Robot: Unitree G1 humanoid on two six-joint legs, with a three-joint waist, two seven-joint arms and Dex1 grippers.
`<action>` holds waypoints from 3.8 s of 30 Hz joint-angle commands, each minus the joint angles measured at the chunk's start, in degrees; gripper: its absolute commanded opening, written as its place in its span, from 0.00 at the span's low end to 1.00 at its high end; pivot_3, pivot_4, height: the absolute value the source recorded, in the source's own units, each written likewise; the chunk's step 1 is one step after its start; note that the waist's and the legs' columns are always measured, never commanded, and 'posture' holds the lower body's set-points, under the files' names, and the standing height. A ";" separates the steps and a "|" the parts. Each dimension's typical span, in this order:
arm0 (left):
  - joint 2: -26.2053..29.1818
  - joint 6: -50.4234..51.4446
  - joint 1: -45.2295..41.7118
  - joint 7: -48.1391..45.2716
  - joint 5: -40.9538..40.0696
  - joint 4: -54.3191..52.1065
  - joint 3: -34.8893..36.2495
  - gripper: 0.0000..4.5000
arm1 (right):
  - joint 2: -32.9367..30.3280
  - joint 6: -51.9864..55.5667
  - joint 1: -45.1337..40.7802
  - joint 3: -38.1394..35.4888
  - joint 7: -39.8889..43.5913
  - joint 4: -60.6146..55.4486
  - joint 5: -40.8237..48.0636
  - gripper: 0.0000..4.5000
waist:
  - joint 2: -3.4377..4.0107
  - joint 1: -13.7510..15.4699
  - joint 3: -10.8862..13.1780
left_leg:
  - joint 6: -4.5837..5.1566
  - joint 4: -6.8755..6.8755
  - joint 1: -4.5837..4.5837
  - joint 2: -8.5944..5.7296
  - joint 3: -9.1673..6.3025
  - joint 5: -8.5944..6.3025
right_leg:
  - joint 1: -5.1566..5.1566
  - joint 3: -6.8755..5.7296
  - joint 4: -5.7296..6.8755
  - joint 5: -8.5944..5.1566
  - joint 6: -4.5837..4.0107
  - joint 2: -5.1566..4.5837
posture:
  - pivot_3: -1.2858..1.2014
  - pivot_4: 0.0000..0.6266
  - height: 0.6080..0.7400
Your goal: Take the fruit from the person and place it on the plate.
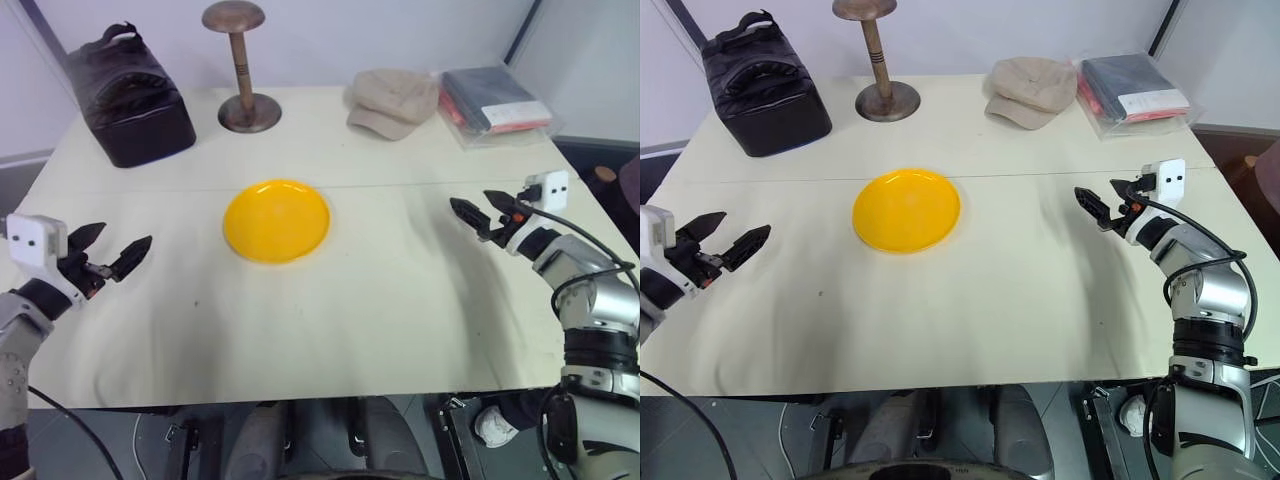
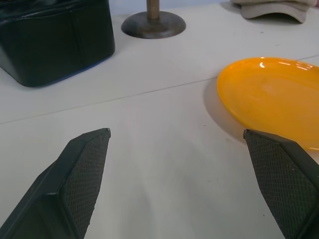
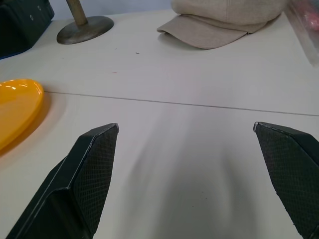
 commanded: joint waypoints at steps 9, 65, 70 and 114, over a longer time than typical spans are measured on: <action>0.47 -1.25 -2.35 -0.57 0.04 0.60 -0.01 1.00 | -0.63 -0.83 1.54 -1.59 -1.29 -3.45 -0.22 0.99 | 0.00 0.03 0.00 | 0.00 0.00 0.00 0.00 0.01 0.00 | 0.00 0.00 0.00 0.00 0.00 -0.01 | 0.52 0.24 1.00; 0.84 -4.31 -7.64 -1.71 2.49 4.91 -4.32 1.00 | -0.16 -1.46 2.89 -1.71 -4.56 -5.40 -0.25 0.99 | 0.00 0.01 0.00 | 0.00 0.00 0.00 0.00 0.01 0.00 | 0.00 0.00 0.00 0.00 0.01 0.01 | 0.52 0.24 1.00; 4.77 0.91 -11.39 -11.74 -6.13 -0.06 -5.75 1.00 | -1.38 2.37 4.22 -1.85 -3.20 -8.97 1.69 0.99 | -0.01 0.22 0.00 | 0.00 0.01 -0.03 0.00 0.00 0.00 | 0.00 -0.02 0.00 0.00 0.00 0.01 | 0.52 0.24 1.00; 4.52 9.08 -17.73 -14.59 -16.08 -5.21 -8.27 1.00 | -0.95 3.03 -20.36 4.05 7.03 9.39 2.07 0.99 | 0.00 -0.09 0.02 | 0.02 0.04 0.00 0.00 0.08 0.01 | 0.00 -0.02 0.03 0.09 0.18 0.16 | 0.52 0.24 1.00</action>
